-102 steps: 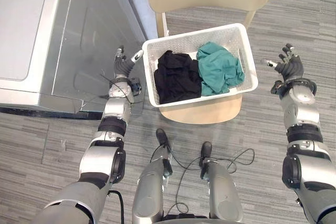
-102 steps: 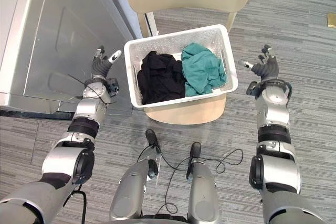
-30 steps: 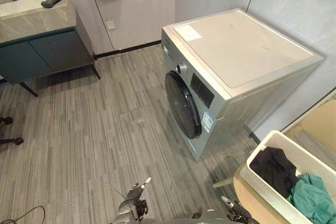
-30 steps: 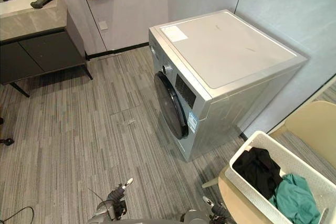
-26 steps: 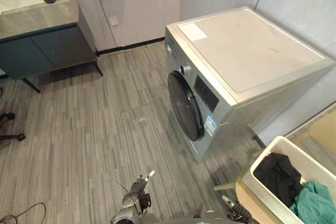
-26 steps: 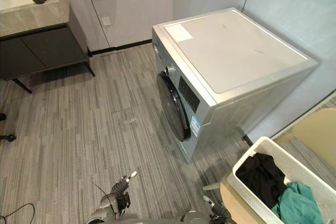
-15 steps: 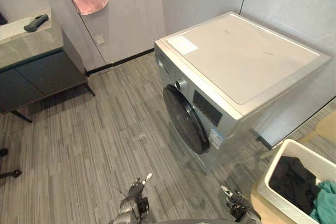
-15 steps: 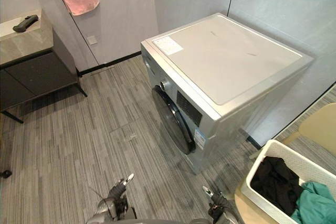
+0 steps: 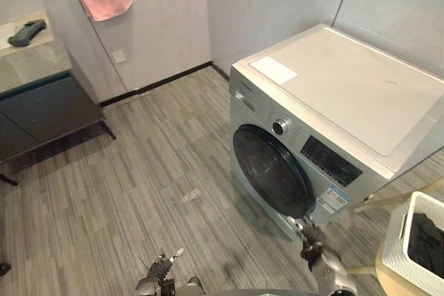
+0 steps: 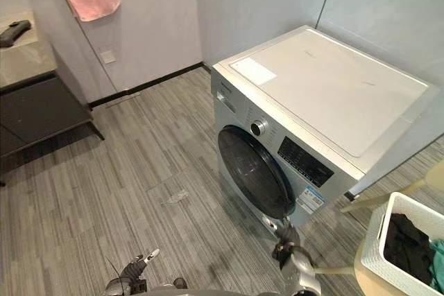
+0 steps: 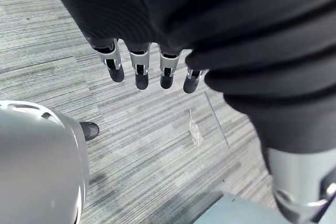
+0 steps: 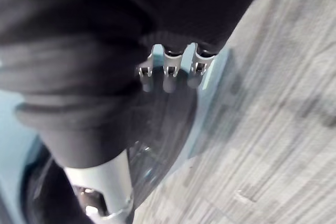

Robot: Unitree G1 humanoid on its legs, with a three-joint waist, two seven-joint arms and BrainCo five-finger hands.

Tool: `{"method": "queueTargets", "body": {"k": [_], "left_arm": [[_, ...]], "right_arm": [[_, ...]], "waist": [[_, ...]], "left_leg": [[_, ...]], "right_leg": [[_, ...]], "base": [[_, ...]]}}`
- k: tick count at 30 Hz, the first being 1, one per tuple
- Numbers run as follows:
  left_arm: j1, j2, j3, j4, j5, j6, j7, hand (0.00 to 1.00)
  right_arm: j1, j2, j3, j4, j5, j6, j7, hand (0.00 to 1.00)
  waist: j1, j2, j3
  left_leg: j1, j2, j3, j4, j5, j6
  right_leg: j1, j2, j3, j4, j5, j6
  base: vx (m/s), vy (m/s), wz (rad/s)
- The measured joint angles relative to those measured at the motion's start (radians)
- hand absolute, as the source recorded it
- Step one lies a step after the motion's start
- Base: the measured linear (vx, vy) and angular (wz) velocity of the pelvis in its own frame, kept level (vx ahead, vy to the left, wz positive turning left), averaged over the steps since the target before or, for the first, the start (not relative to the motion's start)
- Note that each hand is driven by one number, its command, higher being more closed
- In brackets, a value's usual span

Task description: Pick up the laundry basket with both hands and put the clothes into the washing machine.

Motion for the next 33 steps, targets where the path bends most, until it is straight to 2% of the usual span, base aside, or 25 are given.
{"method": "queueTargets", "body": {"k": [1, 2, 3, 4, 5, 6, 7, 9, 10, 14, 16, 20, 24, 25, 28, 30, 32, 33], "left_arm": [[0.002, 0.006, -0.001, 0.001, 0.001, 0.001, 0.001, 0.0], [0.002, 0.011, 0.0, 0.001, 0.001, 0.001, 0.003, 0.0], [0.002, 0.02, 0.0, 0.003, 0.011, 0.001, 0.003, 0.0], [-0.006, 0.028, 0.001, 0.006, 0.023, 0.0, 0.002, 0.0], [-0.018, 0.034, 0.001, 0.007, 0.027, 0.0, 0.002, 0.0], [-0.023, 0.03, 0.004, 0.013, 0.036, 0.0, 0.002, 0.0], [-0.036, 0.0, 0.006, 0.03, 0.041, 0.004, -0.004, 0.0], [-0.041, -0.042, 0.011, 0.026, 0.046, 0.004, -0.005, 0.0], [-0.032, -0.05, 0.015, 0.025, 0.046, 0.005, -0.005, 0.0], [-0.019, -0.052, 0.034, 0.017, 0.037, 0.005, -0.003, 0.0], [-0.015, -0.053, 0.033, 0.017, 0.038, 0.005, -0.005, 0.0], [-0.008, -0.05, 0.031, 0.012, 0.039, 0.006, -0.006, 0.0], [-0.019, -0.052, 0.029, -0.011, 0.042, 0.005, -0.005, 0.0], [-0.018, -0.055, 0.023, -0.023, 0.044, 0.004, -0.003, 0.0], [-0.021, -0.06, 0.006, -0.04, 0.044, 0.001, -0.002, 0.0], [-0.022, -0.076, -0.005, -0.064, 0.041, -0.003, -0.001, 0.0], [-0.048, -0.078, -0.062, -0.086, 0.031, -0.009, 0.005, 0.0], [-0.051, -0.078, -0.069, -0.094, 0.031, -0.01, 0.005, 0.0]], "right_arm": [[-0.004, -0.002, 0.034, -0.059, -0.027, -0.002, 0.003, 0.0], [-0.006, -0.005, 0.048, -0.091, -0.039, -0.003, 0.004, 0.0], [-0.014, -0.015, 0.074, -0.141, -0.066, -0.014, 0.005, 0.0], [-0.021, -0.021, 0.079, -0.183, -0.089, -0.03, 0.004, 0.0], [-0.025, -0.025, 0.079, -0.204, -0.095, -0.036, 0.003, 0.0], [-0.039, -0.045, 0.079, -0.224, -0.1, -0.041, 0.003, 0.0], [-0.057, -0.081, 0.074, -0.237, -0.115, -0.047, 0.0, 0.0], [-0.056, -0.131, 0.055, -0.24, -0.132, -0.047, -0.005, 0.0], [-0.056, -0.153, 0.052, -0.241, -0.143, -0.046, -0.02, 0.0], [-0.049, -0.152, 0.055, -0.241, -0.172, -0.046, -0.031, 0.0], [-0.049, -0.152, 0.055, -0.238, -0.173, -0.046, -0.038, 0.0], [-0.071, -0.158, 0.048, -0.195, -0.173, -0.044, -0.038, 0.0], [-0.167, -0.177, 0.015, -0.063, -0.174, -0.032, -0.045, 0.0], [-0.212, -0.192, -0.008, -0.006, -0.174, -0.028, -0.05, 0.0], [-0.28, -0.208, -0.015, 0.054, -0.174, -0.026, -0.067, 0.0], [-0.338, -0.223, -0.034, 0.102, -0.174, -0.038, -0.081, 0.0], [-0.443, -0.25, -0.066, 0.228, -0.191, -0.027, -0.122, 0.0], [-0.455, -0.256, -0.069, 0.245, -0.195, -0.026, -0.128, 0.0]], "waist": [[-0.009, -0.001, 0.002], [-0.011, -0.003, 0.002], [-0.017, -0.01, 0.005], [-0.018, -0.026, 0.005], [-0.016, -0.041, 0.004], [-0.011, -0.053, 0.002], [-0.022, -0.007, 0.027], [-0.016, 0.029, 0.033], [-0.016, 0.037, 0.029], [-0.016, 0.025, 0.03], [-0.007, 0.008, 0.027], [0.009, 0.013, 0.031], [0.009, 0.051, 0.062], [0.01, 0.069, 0.082], [0.009, 0.098, 0.108], [0.009, 0.124, 0.144], [0.009, 0.146, 0.174], [0.011, 0.15, 0.179]], "left_leg": [[0.024, 0.02, 0.015, -0.023, 0.011, 0.007], [0.038, 0.025, 0.023, -0.038, 0.019, 0.002], [0.06, 0.026, 0.034, -0.067, 0.038, -0.006], [0.069, 0.013, 0.041, -0.094, 0.059, -0.014], [0.072, -0.005, 0.043, -0.11, 0.07, -0.018], [0.083, -0.023, 0.048, -0.145, 0.084, -0.032], [0.093, -0.011, 0.028, -0.194, 0.119, -0.034], [0.093, -0.004, -0.016, -0.243, 0.146, -0.043], [0.085, 0.007, -0.036, -0.247, 0.151, -0.047], [0.068, 0.023, -0.086, -0.262, 0.165, -0.057], [0.046, 0.013, -0.102, -0.263, 0.171, -0.057], [0.044, -0.016, -0.11, -0.262, 0.175, -0.055], [0.019, -0.028, -0.118, -0.263, 0.182, -0.046], [0.004, -0.028, -0.125, -0.263, 0.189, -0.042], [-0.043, -0.027, -0.133, -0.264, 0.213, -0.041], [-0.069, -0.028, -0.135, -0.265, 0.218, -0.035], [-0.102, -0.036, -0.137, -0.271, 0.233, -0.026], [-0.106, -0.037, -0.138, -0.271, 0.234, -0.026]], "right_leg": [[-0.034, 0.051, -0.026, 0.061, -0.176, -0.021], [-0.05, 0.078, -0.053, 0.07, -0.243, -0.025], [-0.064, 0.12, -0.105, 0.05, -0.318, -0.044], [-0.069, 0.166, -0.146, -0.031, -0.322, -0.063], [-0.067, 0.177, -0.18, -0.074, -0.337, -0.09], [-0.039, 0.171, -0.192, -0.13, -0.369, -0.099], [-0.015, 0.191, -0.215, -0.185, -0.348, -0.112], [-0.016, 0.215, -0.239, -0.211, -0.332, -0.122], [-0.01, 0.229, -0.254, -0.231, -0.326, -0.126], [0.02, 0.247, -0.307, -0.286, -0.319, -0.125], [0.028, 0.245, -0.325, -0.308, -0.301, -0.125], [0.054, 0.22, -0.333, -0.342, -0.286, -0.11], [0.049, 0.21, -0.352, -0.36, -0.274, -0.105], [0.035, 0.211, -0.354, -0.359, -0.268, -0.106], [-0.01, 0.212, -0.357, -0.359, -0.252, -0.108], [-0.04, 0.211, -0.356, -0.359, -0.234, -0.107], [-0.071, 0.204, -0.355, -0.358, -0.218, -0.102], [-0.074, 0.203, -0.356, -0.359, -0.216, -0.102]], "base": [[0.0, -0.087, -0.38], [-0.03, -0.104, -0.34], [-0.08, -0.228, -0.22], [-0.07, -0.228, -0.15], [-0.06, -0.246, -0.19], [-0.07, -0.155, -0.03], [-0.07, -0.116, 0.07], [-0.05, -0.079, 0.19], [-0.01, -0.083, 0.11], [0.01, -0.056, 0.34], [0.08, 0.003, 0.27], [0.12, 0.054, 0.14], [0.0, 0.043, 0.15], [-0.07, 0.022, 0.11], [-0.1, 0.018, 0.04], [-0.14, 0.039, -0.06], [-0.19, 0.071, -0.01], [-0.17, 0.069, 0.1]]}}
